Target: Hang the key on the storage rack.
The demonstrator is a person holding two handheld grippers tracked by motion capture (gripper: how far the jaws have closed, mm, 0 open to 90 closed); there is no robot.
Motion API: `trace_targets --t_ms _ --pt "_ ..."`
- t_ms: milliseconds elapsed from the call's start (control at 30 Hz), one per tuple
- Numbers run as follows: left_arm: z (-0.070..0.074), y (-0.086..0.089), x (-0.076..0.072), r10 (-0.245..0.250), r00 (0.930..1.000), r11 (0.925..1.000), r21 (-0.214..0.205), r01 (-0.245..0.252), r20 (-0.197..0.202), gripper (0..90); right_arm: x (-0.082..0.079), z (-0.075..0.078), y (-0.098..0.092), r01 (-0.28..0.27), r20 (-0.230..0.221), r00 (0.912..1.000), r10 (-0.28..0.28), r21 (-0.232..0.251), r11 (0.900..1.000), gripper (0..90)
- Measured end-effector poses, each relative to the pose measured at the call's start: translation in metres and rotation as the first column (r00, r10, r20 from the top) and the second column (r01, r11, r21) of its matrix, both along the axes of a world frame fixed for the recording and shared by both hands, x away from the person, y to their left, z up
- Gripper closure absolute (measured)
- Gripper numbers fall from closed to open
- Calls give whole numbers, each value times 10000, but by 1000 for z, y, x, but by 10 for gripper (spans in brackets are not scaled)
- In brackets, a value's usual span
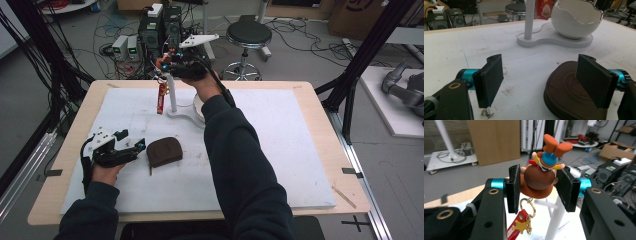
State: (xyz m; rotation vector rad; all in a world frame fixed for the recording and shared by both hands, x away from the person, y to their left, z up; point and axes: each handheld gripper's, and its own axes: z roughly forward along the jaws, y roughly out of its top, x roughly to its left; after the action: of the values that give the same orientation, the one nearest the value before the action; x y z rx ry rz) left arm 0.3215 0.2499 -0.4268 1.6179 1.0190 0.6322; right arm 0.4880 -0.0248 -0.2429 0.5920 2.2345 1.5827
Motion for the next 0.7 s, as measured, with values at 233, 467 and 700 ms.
trace_targets --t_ms 233,467,700 --pt "0 2 -1 23 10000 10000 -10 -23 18 223 8 1 1 544 94 9985 -546 152 9984 575" --pt "0 4 -2 69 10000 10000 -7 -69 -8 223 8 -10 -14 824 23 9966 -824 3 9966 574" --pt "0 2 -1 52 10000 10000 26 -52 -4 223 8 -39 -38 965 -596 9933 -992 -462 9943 572"
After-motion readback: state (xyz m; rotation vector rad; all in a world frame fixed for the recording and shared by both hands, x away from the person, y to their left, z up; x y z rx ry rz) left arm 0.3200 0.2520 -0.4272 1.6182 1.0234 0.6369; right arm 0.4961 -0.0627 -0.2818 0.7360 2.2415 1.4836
